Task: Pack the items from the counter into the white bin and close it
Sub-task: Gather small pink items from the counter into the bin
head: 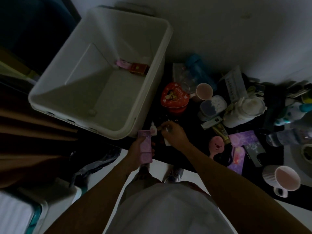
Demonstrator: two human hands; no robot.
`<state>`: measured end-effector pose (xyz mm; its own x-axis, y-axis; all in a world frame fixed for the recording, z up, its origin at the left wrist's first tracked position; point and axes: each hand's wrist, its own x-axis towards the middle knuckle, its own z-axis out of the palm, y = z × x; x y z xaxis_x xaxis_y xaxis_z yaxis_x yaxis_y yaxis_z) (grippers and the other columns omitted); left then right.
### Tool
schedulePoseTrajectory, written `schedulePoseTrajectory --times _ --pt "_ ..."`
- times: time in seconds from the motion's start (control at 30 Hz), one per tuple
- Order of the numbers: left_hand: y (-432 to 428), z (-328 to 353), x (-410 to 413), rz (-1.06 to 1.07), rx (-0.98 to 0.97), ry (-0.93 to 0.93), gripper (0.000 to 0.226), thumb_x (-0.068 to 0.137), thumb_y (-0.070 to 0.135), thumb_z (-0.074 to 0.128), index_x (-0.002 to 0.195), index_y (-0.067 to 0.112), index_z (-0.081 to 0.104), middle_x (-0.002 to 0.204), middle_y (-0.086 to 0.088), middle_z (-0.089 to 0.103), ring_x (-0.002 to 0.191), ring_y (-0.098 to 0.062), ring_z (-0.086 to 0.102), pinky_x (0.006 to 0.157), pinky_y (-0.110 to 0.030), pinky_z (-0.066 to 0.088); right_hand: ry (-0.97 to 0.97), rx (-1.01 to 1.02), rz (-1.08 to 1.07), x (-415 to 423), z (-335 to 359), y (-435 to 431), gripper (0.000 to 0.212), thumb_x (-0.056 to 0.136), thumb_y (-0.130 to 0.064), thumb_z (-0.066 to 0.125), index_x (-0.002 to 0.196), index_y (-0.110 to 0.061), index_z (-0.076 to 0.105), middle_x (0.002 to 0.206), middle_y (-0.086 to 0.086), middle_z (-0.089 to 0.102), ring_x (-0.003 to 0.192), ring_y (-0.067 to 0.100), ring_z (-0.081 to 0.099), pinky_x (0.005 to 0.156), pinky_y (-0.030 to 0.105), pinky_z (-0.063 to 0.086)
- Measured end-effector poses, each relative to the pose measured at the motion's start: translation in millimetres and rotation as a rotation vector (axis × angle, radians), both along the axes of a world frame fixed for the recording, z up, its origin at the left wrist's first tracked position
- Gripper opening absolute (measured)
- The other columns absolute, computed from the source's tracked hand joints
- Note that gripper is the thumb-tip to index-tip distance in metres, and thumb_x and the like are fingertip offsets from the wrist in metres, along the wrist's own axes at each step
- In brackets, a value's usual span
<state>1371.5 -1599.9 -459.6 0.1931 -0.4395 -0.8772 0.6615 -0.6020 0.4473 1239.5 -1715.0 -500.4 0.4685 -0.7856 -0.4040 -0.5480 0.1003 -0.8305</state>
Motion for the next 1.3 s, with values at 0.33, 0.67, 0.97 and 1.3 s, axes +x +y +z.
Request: schedulePoseTrajectory --times 0.33,0.67,0.97,1.3 --pt "23 4 2 0.049 0.013 0.009 0.026 0.097 0.030 0.051 0.095 0.007 0.064 0.065 -0.007 0.068 0.054 -0.020 0.060 0.056 -0.029 0.048 0.288 -0.001 0.213 48 -3 -1 0.033 0.087 -0.047 0.065 0.086 -0.015 0.057 0.086 0.003 0.063 0.089 0.022 0.064 0.064 0.025 0.040" --pt "30 12 10 0.028 0.027 0.000 0.022 0.095 0.030 0.055 0.091 0.011 0.065 0.060 -0.003 0.070 0.048 -0.015 0.065 0.048 -0.022 0.052 0.552 -0.118 0.235 66 8 8 0.035 0.097 -0.038 0.050 0.098 -0.007 0.065 0.089 0.007 0.070 0.101 0.025 0.066 0.102 0.030 0.038" --pt "26 13 7 -0.018 0.019 0.006 0.023 0.097 0.029 0.052 0.092 0.010 0.064 0.061 -0.005 0.069 0.047 -0.016 0.063 0.047 -0.023 0.051 0.526 0.033 0.309 40 15 1 0.038 0.083 -0.048 0.061 0.079 -0.012 0.071 0.077 0.005 0.072 0.076 0.019 0.070 0.075 0.034 0.059" --pt "-20 47 -12 -0.243 -0.125 -0.054 0.030 0.094 0.034 0.052 0.088 0.010 0.069 0.069 -0.006 0.071 0.054 -0.019 0.065 0.051 -0.024 0.052 0.103 -0.006 -0.042 -29 62 -22 0.030 0.082 -0.040 0.074 0.090 -0.013 0.064 0.076 -0.006 0.059 0.069 0.008 0.056 0.056 0.019 0.040"
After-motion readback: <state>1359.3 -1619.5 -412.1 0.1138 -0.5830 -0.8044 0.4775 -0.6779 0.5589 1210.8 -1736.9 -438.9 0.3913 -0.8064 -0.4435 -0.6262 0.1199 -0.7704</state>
